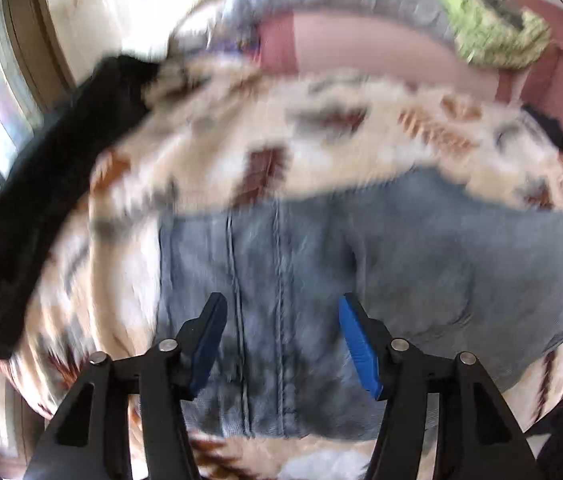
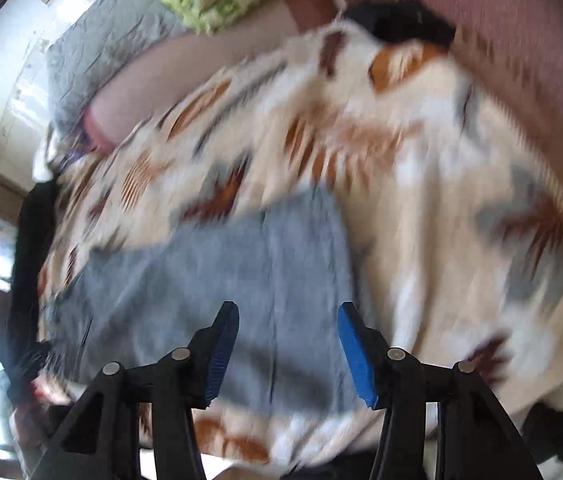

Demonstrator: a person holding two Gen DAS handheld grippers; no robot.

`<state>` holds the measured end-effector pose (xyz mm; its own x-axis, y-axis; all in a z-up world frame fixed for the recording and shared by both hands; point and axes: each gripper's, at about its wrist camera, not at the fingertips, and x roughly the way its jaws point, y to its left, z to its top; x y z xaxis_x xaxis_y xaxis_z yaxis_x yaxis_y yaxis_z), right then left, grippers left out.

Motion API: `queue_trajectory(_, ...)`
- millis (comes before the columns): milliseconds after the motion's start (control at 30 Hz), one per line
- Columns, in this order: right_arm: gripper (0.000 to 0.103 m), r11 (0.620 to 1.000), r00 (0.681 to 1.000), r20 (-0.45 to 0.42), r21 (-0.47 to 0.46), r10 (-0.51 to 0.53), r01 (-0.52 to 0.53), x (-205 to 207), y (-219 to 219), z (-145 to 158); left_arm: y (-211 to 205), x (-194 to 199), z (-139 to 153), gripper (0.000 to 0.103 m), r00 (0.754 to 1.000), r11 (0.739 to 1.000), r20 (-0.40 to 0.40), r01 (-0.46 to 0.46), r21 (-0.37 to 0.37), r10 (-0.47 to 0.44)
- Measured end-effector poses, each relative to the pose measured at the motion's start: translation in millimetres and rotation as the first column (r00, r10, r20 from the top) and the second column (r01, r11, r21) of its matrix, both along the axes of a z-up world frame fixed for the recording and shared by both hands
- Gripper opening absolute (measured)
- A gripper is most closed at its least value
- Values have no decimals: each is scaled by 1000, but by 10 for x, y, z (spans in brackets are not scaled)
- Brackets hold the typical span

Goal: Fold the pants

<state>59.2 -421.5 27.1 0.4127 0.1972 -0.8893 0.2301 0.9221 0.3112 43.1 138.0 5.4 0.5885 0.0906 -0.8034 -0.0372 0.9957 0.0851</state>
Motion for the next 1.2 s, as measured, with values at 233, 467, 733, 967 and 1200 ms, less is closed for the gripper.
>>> queue_trajectory(233, 14, 995, 991, -131, -93, 17, -29, 622, 54, -570, -157, 176, -541, 62, 991, 999, -125, 47, 1, -46)
queue_trajectory(467, 14, 927, 997, 12, -369, 72, -63, 701, 343, -206, -129, 63, -618, 67, 997, 999, -71, 38, -2, -38)
queue_trajectory(733, 31, 930, 999, 45, -367, 29, -11, 307, 434, -140, -116, 93, -648, 77, 998, 1000, -64, 18, 7, -17)
queue_trajectory(967, 61, 972, 988, -36, -177, 150, -154, -340, 766, -376, -73, 91, -650, 79, 999, 1000, -52, -2, -11, 2)
queue_trajectory(1200, 60, 959, 985, -16, -226, 171, -170, -289, 928, -202, -181, -74, -209, 79, 999, 998, 54, -5, -56, 8)
